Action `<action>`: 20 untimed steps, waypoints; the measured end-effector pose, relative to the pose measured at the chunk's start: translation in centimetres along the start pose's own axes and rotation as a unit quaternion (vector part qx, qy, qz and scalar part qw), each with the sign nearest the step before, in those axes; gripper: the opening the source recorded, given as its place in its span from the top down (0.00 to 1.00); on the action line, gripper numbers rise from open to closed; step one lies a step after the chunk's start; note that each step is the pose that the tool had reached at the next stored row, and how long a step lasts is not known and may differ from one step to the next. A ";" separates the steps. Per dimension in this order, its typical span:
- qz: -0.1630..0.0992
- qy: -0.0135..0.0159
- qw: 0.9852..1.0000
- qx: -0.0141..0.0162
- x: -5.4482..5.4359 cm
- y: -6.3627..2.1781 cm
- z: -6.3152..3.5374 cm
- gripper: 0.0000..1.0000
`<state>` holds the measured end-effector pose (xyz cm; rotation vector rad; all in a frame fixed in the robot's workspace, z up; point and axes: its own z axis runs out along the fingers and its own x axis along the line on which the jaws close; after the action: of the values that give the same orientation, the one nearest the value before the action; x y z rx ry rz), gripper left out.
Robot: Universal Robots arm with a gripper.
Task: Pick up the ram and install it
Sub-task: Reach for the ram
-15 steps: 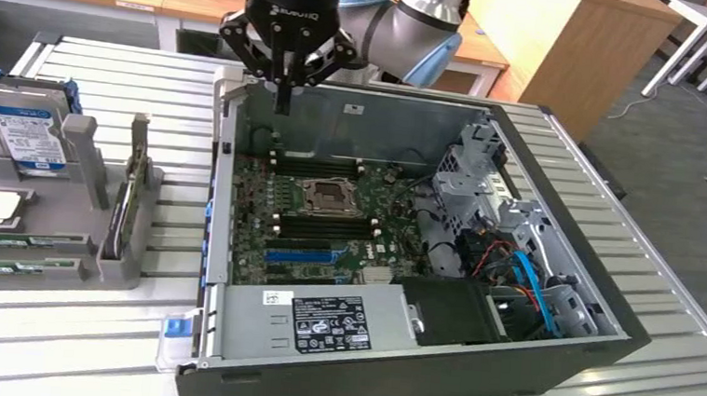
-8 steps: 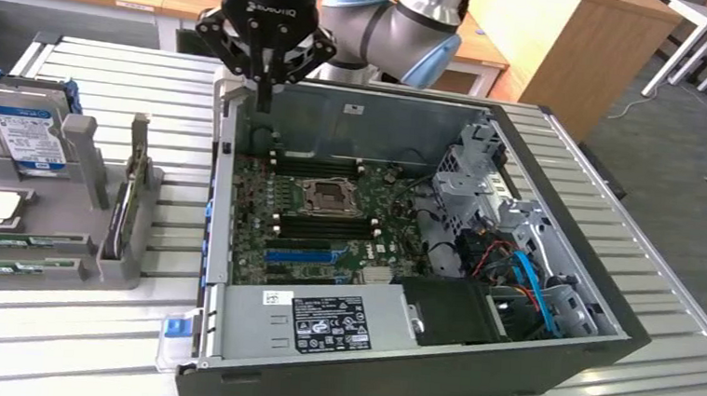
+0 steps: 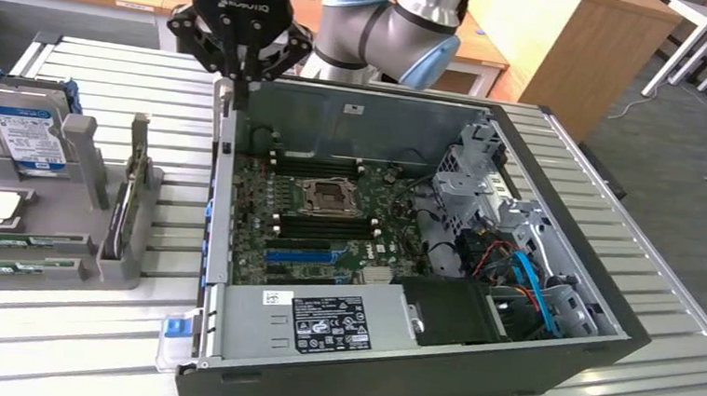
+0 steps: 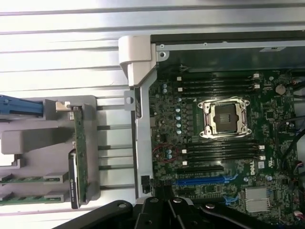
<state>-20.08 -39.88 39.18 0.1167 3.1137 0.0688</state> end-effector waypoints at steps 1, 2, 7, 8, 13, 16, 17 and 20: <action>0.000 0.000 1.000 0.000 0.3 -0.03 0.00 0.89; 0.000 0.000 1.000 0.000 0.6 -0.05 0.00 0.89; 0.000 0.000 1.000 0.000 2.2 -0.17 0.01 0.89; 0.000 0.000 1.000 0.000 2.6 -0.20 0.01 0.89; 0.000 0.000 1.000 0.000 4.3 -0.33 0.01 0.89; 0.000 0.000 1.000 0.000 5.3 -0.40 0.01 0.89; 0.000 0.000 1.000 0.000 5.6 -0.43 0.01 0.89; 0.000 0.000 1.000 0.000 6.6 -0.50 0.02 0.89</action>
<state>-26.69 -39.88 38.99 0.1167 3.1136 0.0689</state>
